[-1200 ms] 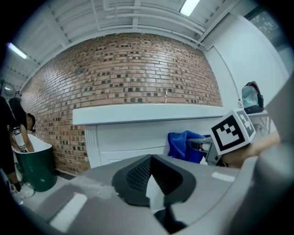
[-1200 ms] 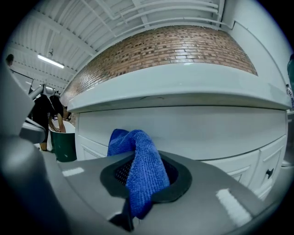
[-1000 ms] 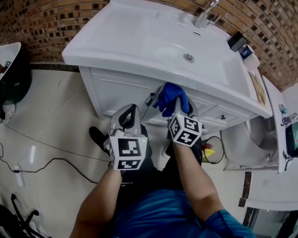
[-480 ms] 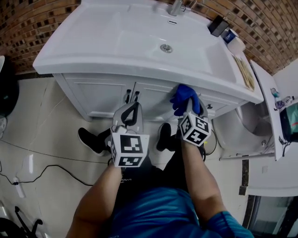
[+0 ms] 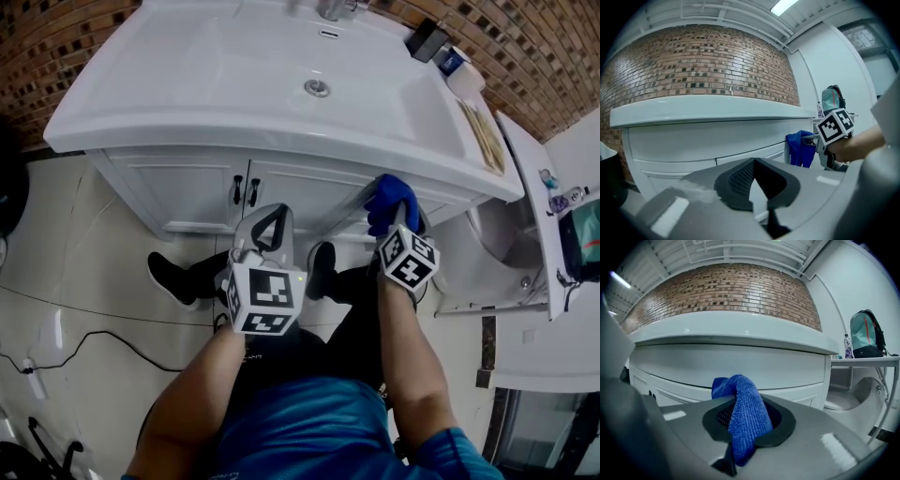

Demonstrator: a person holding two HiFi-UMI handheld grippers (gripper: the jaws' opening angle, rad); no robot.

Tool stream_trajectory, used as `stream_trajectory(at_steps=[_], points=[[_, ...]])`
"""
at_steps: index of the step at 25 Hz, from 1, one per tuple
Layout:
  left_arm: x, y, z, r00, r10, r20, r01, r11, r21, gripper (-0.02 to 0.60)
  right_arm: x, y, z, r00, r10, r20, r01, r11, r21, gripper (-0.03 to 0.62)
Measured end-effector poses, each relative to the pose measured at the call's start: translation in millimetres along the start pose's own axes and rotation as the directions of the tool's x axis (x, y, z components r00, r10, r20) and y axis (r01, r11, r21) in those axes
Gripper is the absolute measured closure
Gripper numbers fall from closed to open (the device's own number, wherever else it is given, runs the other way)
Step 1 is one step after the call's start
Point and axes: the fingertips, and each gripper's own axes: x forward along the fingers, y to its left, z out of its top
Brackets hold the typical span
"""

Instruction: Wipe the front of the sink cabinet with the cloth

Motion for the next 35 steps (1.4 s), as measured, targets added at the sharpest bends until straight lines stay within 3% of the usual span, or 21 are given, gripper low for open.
stream_trajectory(at_steps=[12, 15, 19, 23, 28, 35], points=[[-3, 18, 4, 0.999, 0.04, 0.014, -0.04, 0.999, -0.035, 0.575, -3, 10, -14, 1.0, 0.001, -0.021, -0.001, 0.999, 0.038, 0.539], [-7, 28, 4, 0.997, 0.072, 0.016, -0.072, 0.996, -0.05, 0.575, -16, 32, -8, 0.999, 0.047, 0.011, -0.047, 0.998, 0.052, 0.539], [-18, 49, 2, 0.993, 0.12, 0.016, -0.119, 0.992, -0.045, 0.575, -37, 91, 0, 0.984, 0.171, 0.051, -0.173, 0.984, 0.037, 0.539], [-38, 83, -5, 0.982, 0.189, 0.008, -0.188, 0.981, -0.054, 0.575, -56, 164, 11, 0.941, 0.328, 0.08, -0.329, 0.944, -0.007, 0.539], [-75, 133, -19, 0.957, 0.291, -0.01, -0.291, 0.955, -0.064, 0.575, -76, 259, 31, 0.854, 0.506, 0.119, -0.503, 0.862, -0.059, 0.537], [-151, 200, -48, 0.904, 0.426, -0.04, -0.427, 0.902, -0.062, 0.575, -107, 378, 36, 0.739, 0.663, 0.123, -0.656, 0.749, -0.092, 0.537]])
